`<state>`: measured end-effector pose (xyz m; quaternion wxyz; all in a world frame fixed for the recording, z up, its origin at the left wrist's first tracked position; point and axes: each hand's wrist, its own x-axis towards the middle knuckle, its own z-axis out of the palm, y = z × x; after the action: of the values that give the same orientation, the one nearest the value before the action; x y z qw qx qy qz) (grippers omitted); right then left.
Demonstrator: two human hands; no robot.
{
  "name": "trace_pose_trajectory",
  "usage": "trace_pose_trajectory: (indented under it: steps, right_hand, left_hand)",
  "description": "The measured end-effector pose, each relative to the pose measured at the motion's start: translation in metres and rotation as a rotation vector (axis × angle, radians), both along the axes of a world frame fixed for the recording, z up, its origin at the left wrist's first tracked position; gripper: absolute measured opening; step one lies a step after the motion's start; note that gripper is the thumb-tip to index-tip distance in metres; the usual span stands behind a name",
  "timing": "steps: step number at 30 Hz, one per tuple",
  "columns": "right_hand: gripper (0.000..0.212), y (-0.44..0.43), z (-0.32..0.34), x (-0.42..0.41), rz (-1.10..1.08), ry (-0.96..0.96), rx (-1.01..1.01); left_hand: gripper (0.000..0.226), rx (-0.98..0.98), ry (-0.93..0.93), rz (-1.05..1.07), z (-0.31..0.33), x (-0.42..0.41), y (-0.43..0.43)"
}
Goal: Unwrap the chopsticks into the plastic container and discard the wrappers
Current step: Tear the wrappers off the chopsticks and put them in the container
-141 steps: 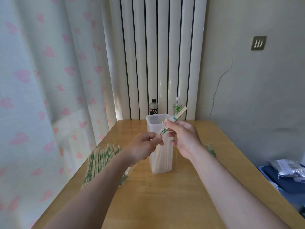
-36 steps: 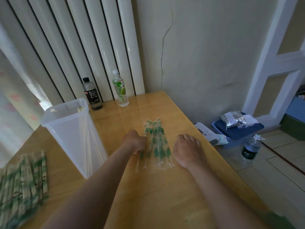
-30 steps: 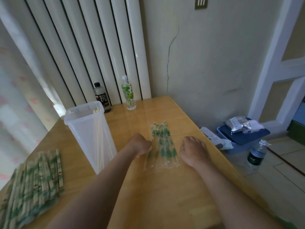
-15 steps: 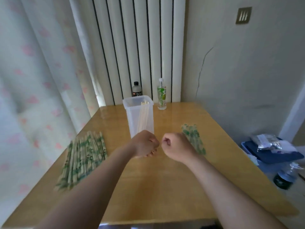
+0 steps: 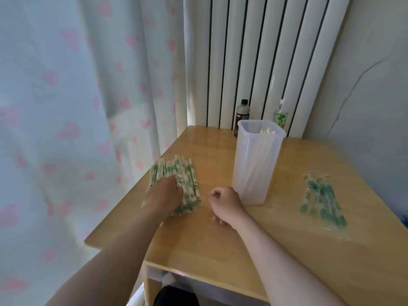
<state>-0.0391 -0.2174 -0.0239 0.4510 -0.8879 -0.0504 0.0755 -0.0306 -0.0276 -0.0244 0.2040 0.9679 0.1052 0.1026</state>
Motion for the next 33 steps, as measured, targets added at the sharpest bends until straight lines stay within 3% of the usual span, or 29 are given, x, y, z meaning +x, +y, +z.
trace_pose_trajectory:
  steps: [14,20,25,33]
  right_hand:
    - [0.016,0.016,-0.023,0.024,-0.038,0.007,-0.077]
    - [0.029,0.025,-0.011,0.037,-0.076,0.164,0.085]
    - [0.014,0.041,-0.014,0.049,-0.056,0.107,0.062]
    - [0.020,0.041,-0.017,0.051,-0.092,0.161,0.107]
  left_hand:
    - [0.018,0.018,0.112,-0.022,-0.023,0.021,0.015]
    - [0.022,0.009,0.154,-0.033,-0.019,0.025,0.016]
    - [0.030,0.010,0.183,-0.041,-0.019,0.026,0.018]
    - [0.035,0.012,0.211,-0.058,-0.019,0.029,0.023]
